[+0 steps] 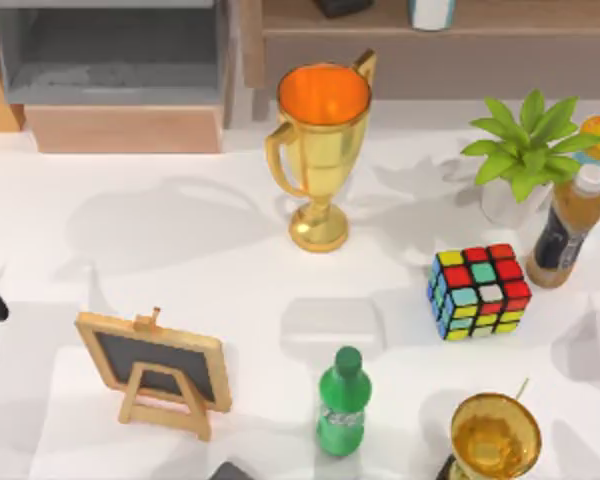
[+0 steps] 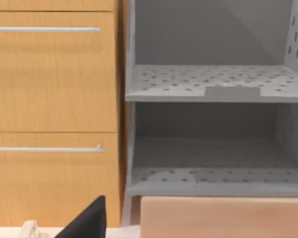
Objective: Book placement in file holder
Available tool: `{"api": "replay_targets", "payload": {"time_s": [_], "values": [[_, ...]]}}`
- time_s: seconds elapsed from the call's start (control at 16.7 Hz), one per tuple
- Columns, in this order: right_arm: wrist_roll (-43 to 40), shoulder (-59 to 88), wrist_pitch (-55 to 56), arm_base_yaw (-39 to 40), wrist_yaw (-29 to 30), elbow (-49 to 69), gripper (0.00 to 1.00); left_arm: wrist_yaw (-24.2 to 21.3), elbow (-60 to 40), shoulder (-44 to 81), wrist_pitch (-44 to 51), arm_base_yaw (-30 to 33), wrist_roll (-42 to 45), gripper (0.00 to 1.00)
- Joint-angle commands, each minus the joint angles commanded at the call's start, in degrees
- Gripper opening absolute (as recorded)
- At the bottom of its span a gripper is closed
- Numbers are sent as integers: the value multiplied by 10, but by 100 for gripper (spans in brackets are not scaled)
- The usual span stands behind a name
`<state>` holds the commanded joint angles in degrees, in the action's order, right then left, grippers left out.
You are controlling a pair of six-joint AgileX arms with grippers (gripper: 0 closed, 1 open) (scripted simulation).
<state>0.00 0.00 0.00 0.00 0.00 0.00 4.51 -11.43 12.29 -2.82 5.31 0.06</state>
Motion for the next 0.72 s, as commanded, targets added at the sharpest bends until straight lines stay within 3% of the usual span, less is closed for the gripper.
{"api": "replay_targets", "payload": {"time_s": [0.3,0.72], "values": [[0,0,0,0,0,0,100,83,-211,251,-52,100,1,100],[0,0,0,0,0,0,100,225,-577,707,-140,264,3,100]]}}
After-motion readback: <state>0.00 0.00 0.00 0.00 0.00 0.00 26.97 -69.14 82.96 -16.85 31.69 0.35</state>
